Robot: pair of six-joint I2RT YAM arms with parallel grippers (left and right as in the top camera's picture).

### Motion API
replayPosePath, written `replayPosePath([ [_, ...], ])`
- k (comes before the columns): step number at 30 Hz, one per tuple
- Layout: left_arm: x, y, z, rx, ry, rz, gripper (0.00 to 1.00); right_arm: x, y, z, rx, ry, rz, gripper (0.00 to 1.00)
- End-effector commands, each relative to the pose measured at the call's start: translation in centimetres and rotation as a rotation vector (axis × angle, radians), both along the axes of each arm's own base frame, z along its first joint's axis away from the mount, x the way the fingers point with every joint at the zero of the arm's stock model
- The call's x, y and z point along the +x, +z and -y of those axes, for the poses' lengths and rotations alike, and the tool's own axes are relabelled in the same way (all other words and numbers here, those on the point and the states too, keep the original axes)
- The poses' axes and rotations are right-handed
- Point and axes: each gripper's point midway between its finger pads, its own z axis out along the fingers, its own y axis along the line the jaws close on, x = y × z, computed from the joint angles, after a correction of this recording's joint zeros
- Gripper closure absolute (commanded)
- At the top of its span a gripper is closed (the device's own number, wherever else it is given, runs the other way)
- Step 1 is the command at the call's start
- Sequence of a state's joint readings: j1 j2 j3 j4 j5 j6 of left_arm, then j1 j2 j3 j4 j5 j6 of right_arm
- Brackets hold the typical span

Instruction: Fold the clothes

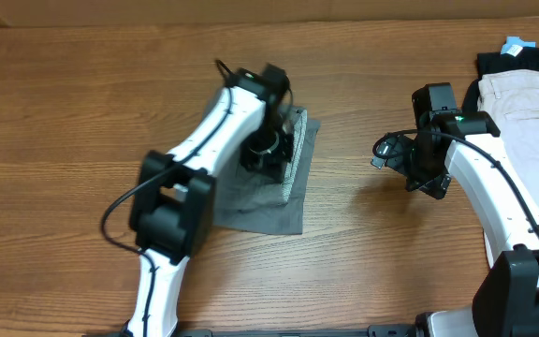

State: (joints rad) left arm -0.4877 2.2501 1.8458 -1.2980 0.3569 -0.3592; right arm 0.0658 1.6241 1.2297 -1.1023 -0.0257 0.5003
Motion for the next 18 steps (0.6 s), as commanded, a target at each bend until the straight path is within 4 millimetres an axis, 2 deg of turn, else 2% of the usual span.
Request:
replayPosePath([
  [1, -2.5, -2.2, 0.9, 0.019, -0.04, -0.102, 0.96, 0.9, 1.2, 0.2, -0.004, -0.002, 0.042, 0.0],
  [4, -3.8, -2.8, 1.6, 0.031, -0.075, -0.138, 0.96, 0.9, 1.2, 0.2, -0.004, -0.002, 0.042, 0.0],
  [9, -4.2, -2.2, 2.5, 0.022, -0.094, -0.134, 0.96, 0.9, 1.2, 0.2, -0.004, -0.002, 0.042, 0.0],
  [13, -3.8, 0.5, 3.0, -0.038, -0.123, -0.118, 0.96, 0.9, 1.2, 0.2, -0.004, -0.002, 0.042, 0.0],
  [15, -2.4, 3.2, 3.6, -0.093, -0.17, -0.024, 0.96, 0.9, 1.2, 0.2, -0.004, -0.002, 0.042, 0.0],
  [18, -0.3, 6.2, 4.2, -0.124, -0.191, 0.107, 0.96, 0.9, 1.2, 0.2, -0.004, -0.002, 0.042, 0.0],
])
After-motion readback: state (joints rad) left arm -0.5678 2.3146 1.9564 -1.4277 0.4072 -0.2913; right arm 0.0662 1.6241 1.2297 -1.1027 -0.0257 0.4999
